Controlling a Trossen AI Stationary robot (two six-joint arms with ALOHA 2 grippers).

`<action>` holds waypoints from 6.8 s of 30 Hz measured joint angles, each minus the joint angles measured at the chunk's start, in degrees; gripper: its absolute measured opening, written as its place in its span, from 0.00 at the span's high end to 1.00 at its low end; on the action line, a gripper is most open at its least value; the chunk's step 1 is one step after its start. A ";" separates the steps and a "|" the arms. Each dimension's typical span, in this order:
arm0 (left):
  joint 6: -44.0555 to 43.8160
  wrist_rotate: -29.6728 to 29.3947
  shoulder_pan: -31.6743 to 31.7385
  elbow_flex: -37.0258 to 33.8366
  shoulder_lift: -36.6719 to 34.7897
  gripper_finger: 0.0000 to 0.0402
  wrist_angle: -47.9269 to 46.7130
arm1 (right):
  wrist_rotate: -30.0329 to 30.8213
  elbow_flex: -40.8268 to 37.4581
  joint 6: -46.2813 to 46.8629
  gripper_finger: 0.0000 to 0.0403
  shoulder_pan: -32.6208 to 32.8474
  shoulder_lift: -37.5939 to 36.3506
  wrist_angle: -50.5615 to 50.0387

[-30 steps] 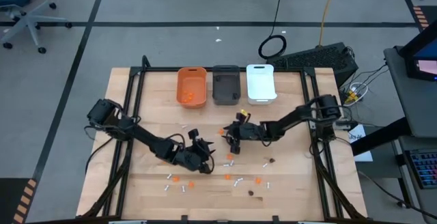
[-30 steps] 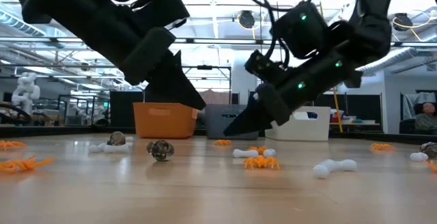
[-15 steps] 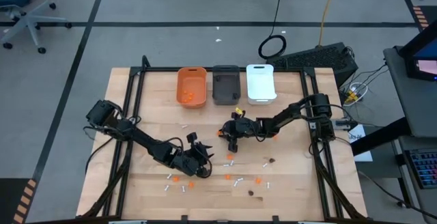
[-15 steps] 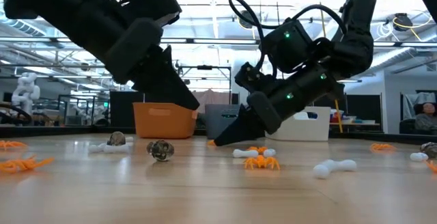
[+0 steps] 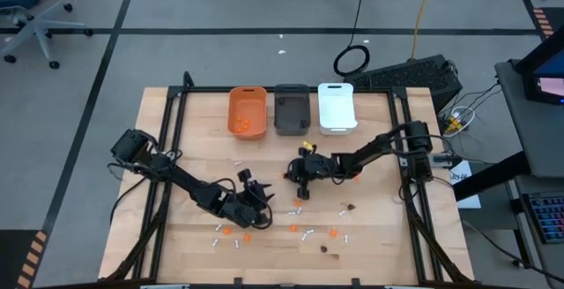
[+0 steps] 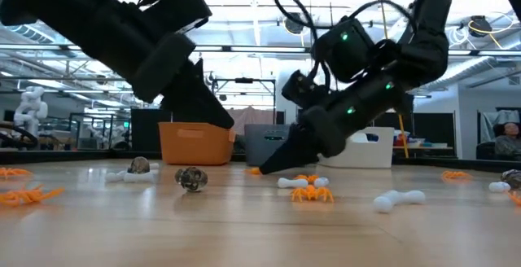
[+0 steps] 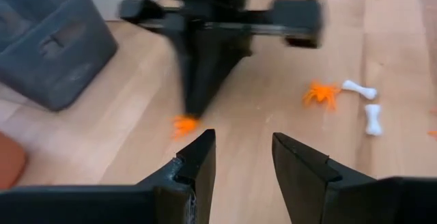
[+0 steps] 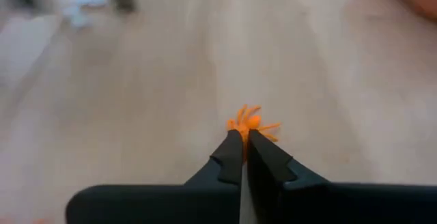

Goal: Sort Halloween decoration
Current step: Put the orange spider toy into the orange bin, then put the white bone toy into the white bin

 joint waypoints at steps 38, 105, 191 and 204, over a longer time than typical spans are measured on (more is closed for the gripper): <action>6.33 12.88 1.62 -1.71 0.04 0.64 27.06 | 21.55 -0.03 -30.44 1.00 20.85 -18.93 -11.16; 56.12 19.71 3.50 -1.69 -0.02 1.00 28.47 | 25.54 0.01 -3.38 0.58 23.64 -18.91 -30.75; 9.08 34.44 57.48 -1.43 -17.81 0.98 -18.79 | 25.91 0.01 2.65 0.58 23.46 -18.93 -24.74; 7.56 29.23 54.63 -1.43 -17.81 0.63 -18.16 | 25.61 0.01 2.58 0.58 23.46 -18.93 -25.95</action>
